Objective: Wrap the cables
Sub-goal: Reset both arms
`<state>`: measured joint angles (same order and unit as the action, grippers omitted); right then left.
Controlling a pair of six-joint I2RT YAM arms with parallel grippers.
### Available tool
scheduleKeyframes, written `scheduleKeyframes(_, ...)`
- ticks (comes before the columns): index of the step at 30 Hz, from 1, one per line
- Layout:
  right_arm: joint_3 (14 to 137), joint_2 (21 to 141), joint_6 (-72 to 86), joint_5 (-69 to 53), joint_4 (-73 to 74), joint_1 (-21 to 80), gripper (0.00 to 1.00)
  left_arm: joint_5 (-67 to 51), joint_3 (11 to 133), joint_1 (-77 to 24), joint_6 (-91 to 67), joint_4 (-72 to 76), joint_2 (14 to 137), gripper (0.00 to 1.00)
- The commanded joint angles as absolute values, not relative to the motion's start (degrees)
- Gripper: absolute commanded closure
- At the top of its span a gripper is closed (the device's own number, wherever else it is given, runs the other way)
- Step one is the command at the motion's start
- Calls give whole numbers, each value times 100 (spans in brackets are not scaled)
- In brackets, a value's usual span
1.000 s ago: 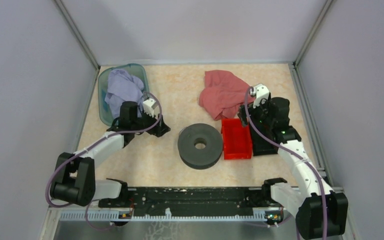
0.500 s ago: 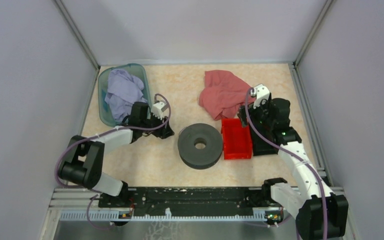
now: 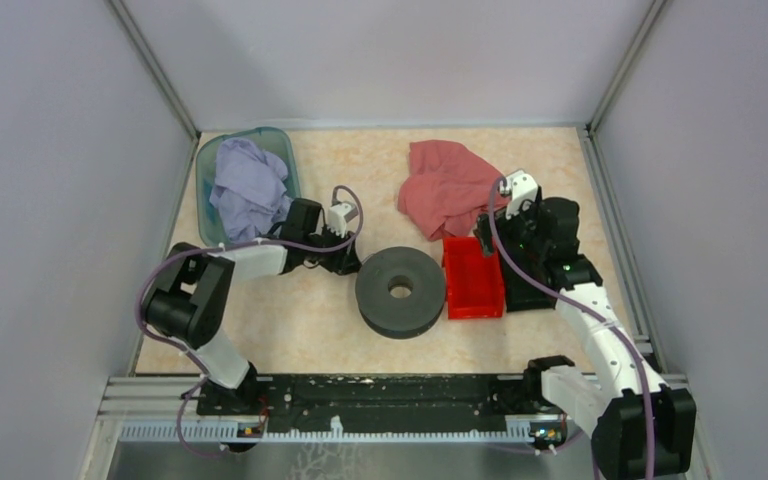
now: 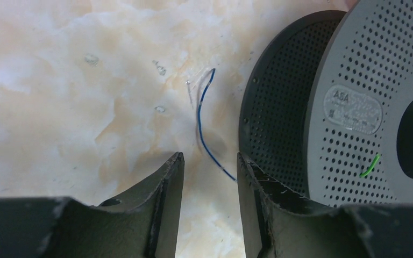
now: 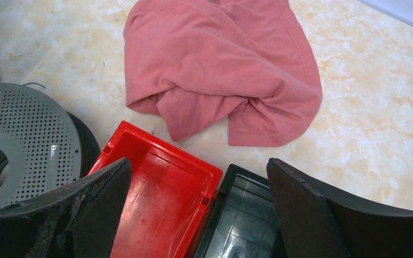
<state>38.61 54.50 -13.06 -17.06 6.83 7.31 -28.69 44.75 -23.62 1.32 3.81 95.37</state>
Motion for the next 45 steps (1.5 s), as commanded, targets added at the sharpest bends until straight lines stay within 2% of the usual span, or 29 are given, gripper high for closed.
scheduleKeyframes(1, 3850, 5474, -1385, -1785, 436, 711, 3, -2764, 4687, -2536, 179, 355, 9694, 55)
scheduleKeyframes(8, 3850, 5483, -1395, -1797, 439, 712, 2, -2470, 4887, -2746, 245, 264, 9905, 66)
scheduleKeyframes(14, 3839, 5487, -1390, -1810, 444, 707, 1, -2228, 5028, -2948, 328, 264, 10099, 83)
scheduleKeyframes(22, 3832, 5502, -1410, -1802, 444, 712, 1, -2424, 5255, -2957, 394, 497, 10330, 100)
scheduleKeyframes(36, 3823, 5544, -1448, -1753, 436, 712, 1, -3461, 5877, -2955, 337, 909, 10959, 100)
scheduleKeyframes(45, 3814, 5571, -1463, -1731, 437, 711, 1, -4082, 6404, -2976, 578, 661, 11395, 100)
